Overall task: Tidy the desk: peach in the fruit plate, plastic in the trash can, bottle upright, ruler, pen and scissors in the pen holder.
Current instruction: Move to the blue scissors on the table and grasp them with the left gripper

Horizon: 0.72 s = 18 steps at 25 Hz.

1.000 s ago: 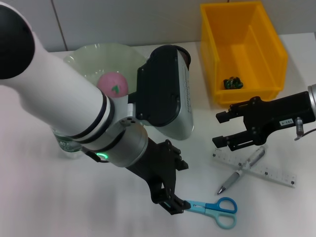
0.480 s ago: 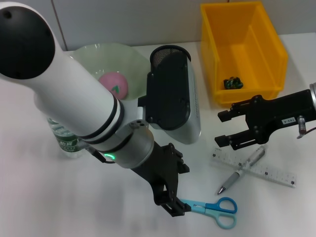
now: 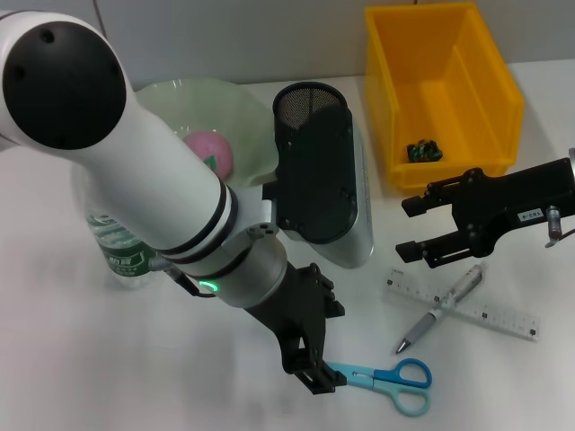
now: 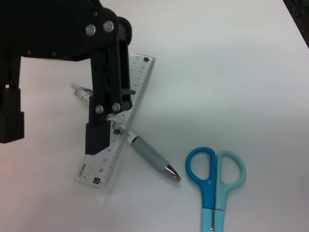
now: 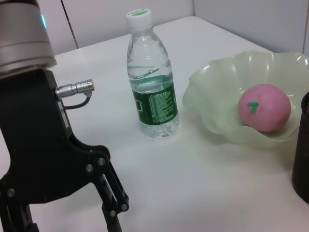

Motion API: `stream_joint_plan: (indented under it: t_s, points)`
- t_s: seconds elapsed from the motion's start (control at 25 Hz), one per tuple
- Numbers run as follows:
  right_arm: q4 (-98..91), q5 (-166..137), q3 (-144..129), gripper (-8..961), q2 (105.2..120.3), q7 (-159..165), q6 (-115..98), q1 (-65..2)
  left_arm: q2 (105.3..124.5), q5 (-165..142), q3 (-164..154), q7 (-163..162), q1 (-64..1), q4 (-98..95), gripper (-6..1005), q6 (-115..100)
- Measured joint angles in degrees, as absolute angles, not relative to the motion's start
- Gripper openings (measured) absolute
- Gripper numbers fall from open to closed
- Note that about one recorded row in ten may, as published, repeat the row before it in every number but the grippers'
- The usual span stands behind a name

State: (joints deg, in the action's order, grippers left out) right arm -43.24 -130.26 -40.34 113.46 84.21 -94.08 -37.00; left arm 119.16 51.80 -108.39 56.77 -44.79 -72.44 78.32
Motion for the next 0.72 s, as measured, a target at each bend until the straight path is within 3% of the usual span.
stream_joint_plan:
  t_s: [0.72]
  points:
    - [-43.4, -130.3, -40.9, 741, 113.44, 84.4, -94.0, -37.4, 119.18, 54.3, -111.8, 57.4, -45.7, -67.7, 690, 74.3]
